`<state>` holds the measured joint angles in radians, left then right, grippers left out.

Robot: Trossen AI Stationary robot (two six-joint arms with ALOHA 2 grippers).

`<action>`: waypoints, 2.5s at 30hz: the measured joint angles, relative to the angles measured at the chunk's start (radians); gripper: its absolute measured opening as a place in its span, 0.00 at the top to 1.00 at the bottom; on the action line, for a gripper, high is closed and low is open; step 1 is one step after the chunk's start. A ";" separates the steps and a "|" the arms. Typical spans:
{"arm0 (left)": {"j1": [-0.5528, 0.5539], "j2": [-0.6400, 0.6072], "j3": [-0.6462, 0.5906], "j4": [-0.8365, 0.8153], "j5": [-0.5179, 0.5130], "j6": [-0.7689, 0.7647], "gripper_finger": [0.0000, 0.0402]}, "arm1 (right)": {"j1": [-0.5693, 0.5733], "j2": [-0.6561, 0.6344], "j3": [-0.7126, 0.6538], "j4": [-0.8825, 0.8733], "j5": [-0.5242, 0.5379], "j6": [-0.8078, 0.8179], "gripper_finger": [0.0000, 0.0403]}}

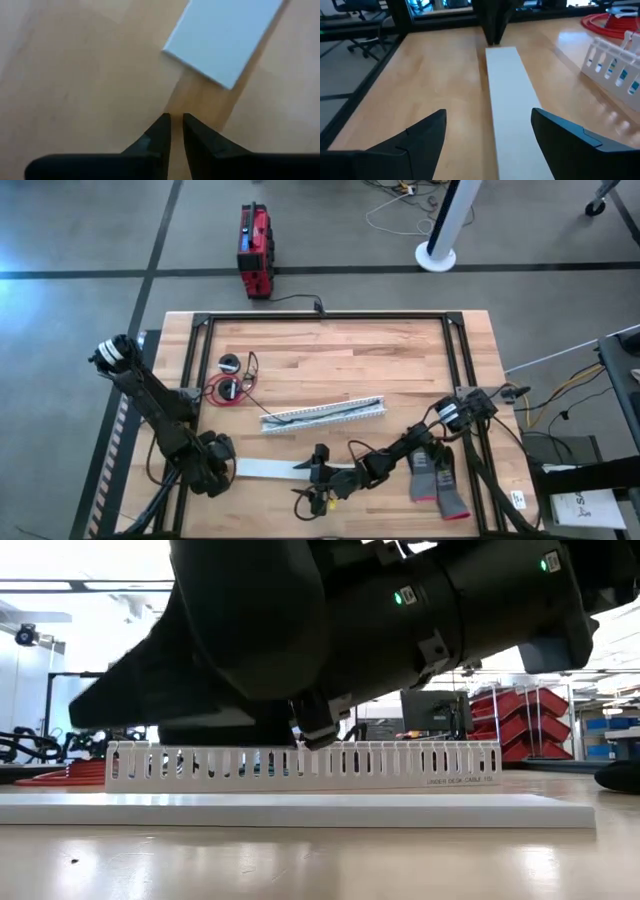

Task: Ziptie cables
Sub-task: Close the white cable duct lid

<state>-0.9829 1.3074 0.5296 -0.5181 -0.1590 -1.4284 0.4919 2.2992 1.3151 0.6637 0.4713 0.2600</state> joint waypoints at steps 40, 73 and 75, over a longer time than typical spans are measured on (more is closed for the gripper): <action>0.013 0.335 0.176 0.220 -0.438 0.245 0.88 | -0.143 0.184 0.288 -0.245 -0.172 -0.121 0.21; 0.010 0.195 0.062 0.081 -0.644 0.196 0.89 | -0.150 0.076 0.292 -0.489 -0.155 -0.235 0.45; 0.010 0.195 0.050 0.084 -0.644 0.189 0.87 | -0.153 0.039 0.292 -0.544 -0.150 -0.255 0.45</action>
<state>-0.9733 1.5024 0.5798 -0.4340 -0.8028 -1.2396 0.3391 2.3379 1.6073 0.1197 0.3211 0.0049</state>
